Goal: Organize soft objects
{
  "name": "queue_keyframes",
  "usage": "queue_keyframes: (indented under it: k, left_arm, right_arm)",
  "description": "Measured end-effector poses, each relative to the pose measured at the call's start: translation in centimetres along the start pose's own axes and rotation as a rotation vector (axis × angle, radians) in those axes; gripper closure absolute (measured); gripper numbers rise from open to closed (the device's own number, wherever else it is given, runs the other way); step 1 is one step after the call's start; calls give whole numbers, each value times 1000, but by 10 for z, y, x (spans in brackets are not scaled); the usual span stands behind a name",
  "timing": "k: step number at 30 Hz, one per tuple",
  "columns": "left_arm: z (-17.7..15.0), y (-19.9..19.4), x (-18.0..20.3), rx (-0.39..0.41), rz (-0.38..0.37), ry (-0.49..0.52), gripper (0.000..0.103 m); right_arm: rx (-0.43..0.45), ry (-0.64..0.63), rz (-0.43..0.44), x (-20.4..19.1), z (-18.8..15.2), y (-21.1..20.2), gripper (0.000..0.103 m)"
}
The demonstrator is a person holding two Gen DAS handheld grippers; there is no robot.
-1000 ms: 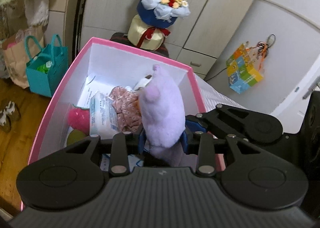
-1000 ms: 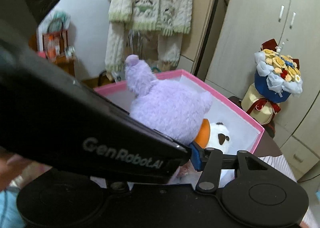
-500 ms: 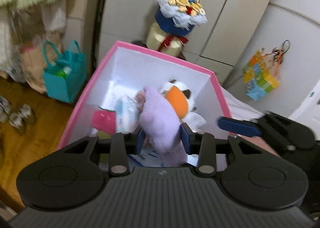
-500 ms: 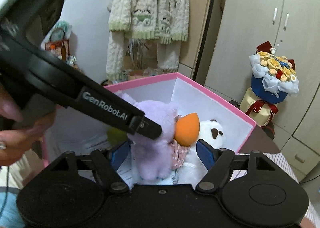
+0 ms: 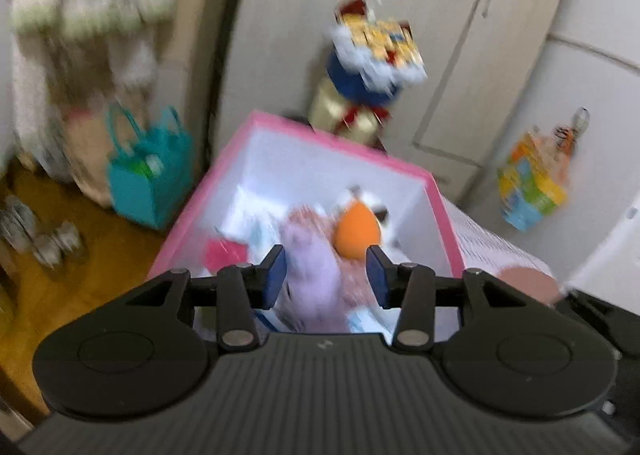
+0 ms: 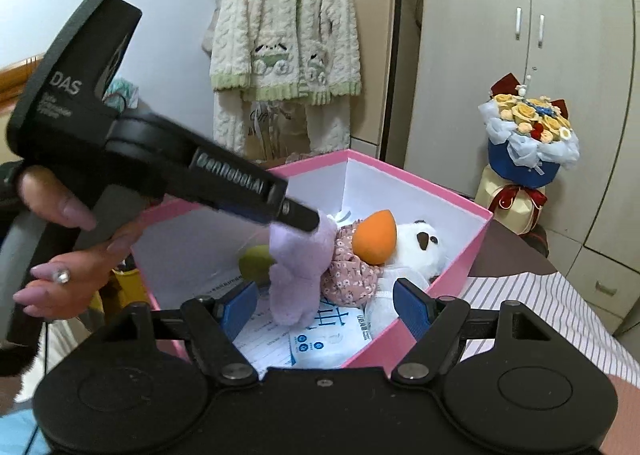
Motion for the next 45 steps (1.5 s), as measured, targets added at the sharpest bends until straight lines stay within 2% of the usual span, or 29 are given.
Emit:
queue_keyframes:
  k: [2, 4, 10, 16, 20, 24, 28, 32, 34, 38, 41, 45]
  left_arm:
    - [2, -11, 3, 45, 40, 40, 56]
    - [1, -18, 2, 40, 28, 55, 50]
    - [-10, -48, -3, 38, 13, 94, 42]
    - [-20, -77, -1, 60, -8, 128, 31]
    - [-22, -92, 5, 74, -13, 139, 28]
    - [-26, -112, 9, 95, -36, 164, 14]
    - [-29, -132, 11, 108, -36, 167, 0]
    - [-29, -143, 18, 69, 25, 184, 0]
    - [-29, -146, 20, 37, 57, 196, 0]
    - [-32, -157, 21, 17, -2, 217, 0]
    - [-34, -163, 25, -19, -34, 260, 0]
    - [-40, -176, 30, 17, -22, 270, 0]
  right_arm:
    - [9, 19, 5, 0, -1, -6, 24]
    - [13, 44, 11, 0, -2, -11, 24]
    - [51, 104, 7, 0, -7, -30, 24]
    - [74, 118, -30, -6, -13, -50, 23]
    - [80, 130, -68, -11, -15, -63, 21]
    - [80, 142, -115, -18, -17, -79, 18]
    - [77, 153, -170, -23, -17, -97, 9]
    - [47, 188, -230, -23, -16, -112, 1]
    - [22, 208, -283, -23, -15, -117, 1]
    - [-1, 234, -383, -25, -18, -133, 1]
    - [11, 286, -371, -24, -19, -148, 1]
    - [36, 331, -361, -28, -23, -162, 1]
Point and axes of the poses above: each gripper's, at about its wrist camera, not at the fingertips, and y roughly the way its jaws point, x to its right, z to its top, the point moved 1 cm from there along y, roughly the way its jaws point, and after that the axes turned 14 degrees about z, right-handed, at the moved point
